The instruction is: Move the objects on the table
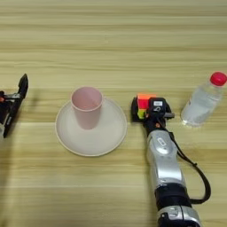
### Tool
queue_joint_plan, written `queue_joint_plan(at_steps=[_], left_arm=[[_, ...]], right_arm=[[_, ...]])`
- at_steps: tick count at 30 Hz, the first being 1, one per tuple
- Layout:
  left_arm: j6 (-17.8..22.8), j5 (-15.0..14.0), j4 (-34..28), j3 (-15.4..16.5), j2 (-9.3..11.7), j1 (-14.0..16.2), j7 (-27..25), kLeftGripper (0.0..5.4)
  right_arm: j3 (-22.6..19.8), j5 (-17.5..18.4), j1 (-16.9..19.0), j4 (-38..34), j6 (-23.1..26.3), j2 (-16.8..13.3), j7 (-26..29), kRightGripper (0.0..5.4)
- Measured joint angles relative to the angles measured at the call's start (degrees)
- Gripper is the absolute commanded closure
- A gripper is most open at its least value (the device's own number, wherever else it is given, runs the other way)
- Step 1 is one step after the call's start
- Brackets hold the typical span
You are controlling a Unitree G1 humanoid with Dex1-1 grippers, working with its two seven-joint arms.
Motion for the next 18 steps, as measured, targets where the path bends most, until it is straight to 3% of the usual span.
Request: queue_joint_plan(at_steps=[7,18], left_arm=[[-0.02,0.00,0.00,0.00,0.00,0.00,0.14,0.00],[-0.32,0.00,-0.01,-0.03,-0.01,0.00,0.25,0.00]], right_arm=[[0.00,-0.04,0.05,-0.15,-0.01,0.00,-0.01,2.03],[0.65,-0.48,3.11,-6.74,0.53,-0.01,0.00,2.07]])
